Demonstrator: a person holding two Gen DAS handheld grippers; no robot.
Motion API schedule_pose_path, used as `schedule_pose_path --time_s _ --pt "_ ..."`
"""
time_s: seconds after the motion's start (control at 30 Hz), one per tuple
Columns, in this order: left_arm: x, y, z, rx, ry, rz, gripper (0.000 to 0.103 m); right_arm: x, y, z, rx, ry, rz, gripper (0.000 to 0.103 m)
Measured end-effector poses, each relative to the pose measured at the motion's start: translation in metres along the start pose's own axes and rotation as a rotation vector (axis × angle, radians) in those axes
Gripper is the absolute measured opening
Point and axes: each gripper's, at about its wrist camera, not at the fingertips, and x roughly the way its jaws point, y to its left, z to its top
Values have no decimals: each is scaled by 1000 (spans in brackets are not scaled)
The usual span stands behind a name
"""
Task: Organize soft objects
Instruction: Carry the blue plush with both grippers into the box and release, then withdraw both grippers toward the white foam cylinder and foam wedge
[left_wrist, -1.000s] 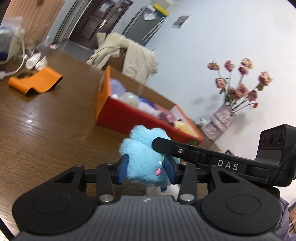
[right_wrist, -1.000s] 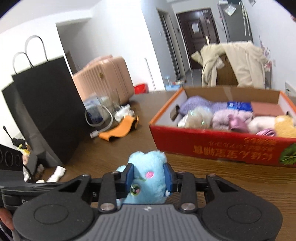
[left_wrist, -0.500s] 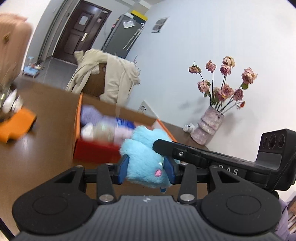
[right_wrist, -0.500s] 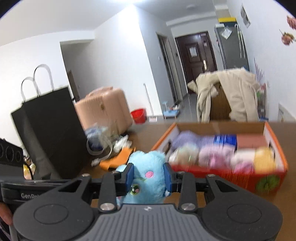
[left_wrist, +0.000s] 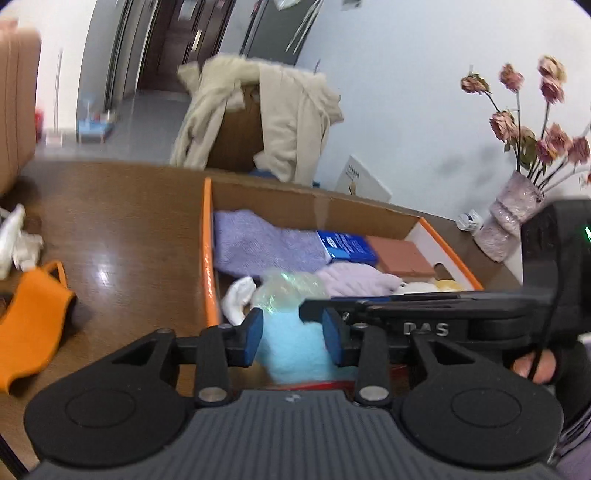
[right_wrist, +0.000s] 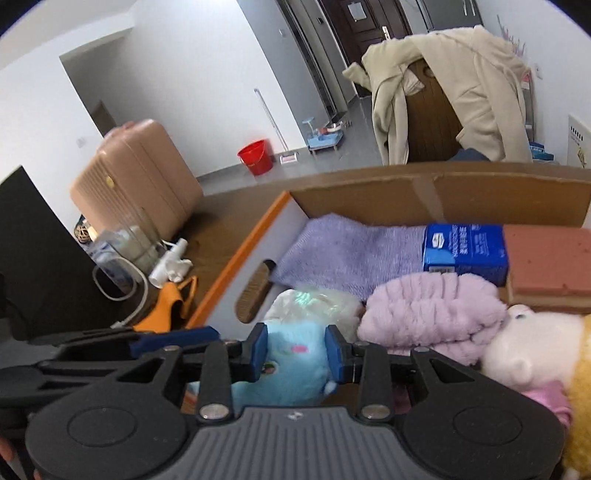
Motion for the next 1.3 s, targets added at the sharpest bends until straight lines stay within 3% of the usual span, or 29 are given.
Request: schedule_pose_path --time_s 0.07,0.17,0.3,0.6,0.7,0.87,0.9,0.93,1.03,1.17,1.3 --pt "-1 -3 -4 48 -27 25 35 9 8 -5 -64 22 -53 21" --pt "1 -1 -7 56 -26 20 34 20 17 -15 -152 38 -88 21" --pt "-8 0 -10 44 -37 38 31 12 19 -12 -164 -2 -128 21" --pt "-77 -9 0 43 -126 48 32 -68 37 -4 -198 -91 -82 22" --pt "-108 -23 -5 64 -163 48 38 -104 50 -14 -231 -123 -84 22" --pt "-167 -44 -29 107 -240 61 51 -176 73 -47 -312 -211 -116 36" --pt "-177 -48 -36 111 -254 61 58 -190 77 -55 -326 -229 -121 38" --pt "-189 -52 -47 117 -273 62 65 -204 81 -65 -336 -250 -126 43" --pt "-213 -66 -81 148 -314 98 73 -239 88 -101 -363 -304 -126 63" --pt "-235 -78 -128 122 -321 121 82 -267 92 -153 -387 -355 -159 67" --pt "-253 -92 -172 128 -342 118 90 -280 87 -201 -349 -349 -158 69"
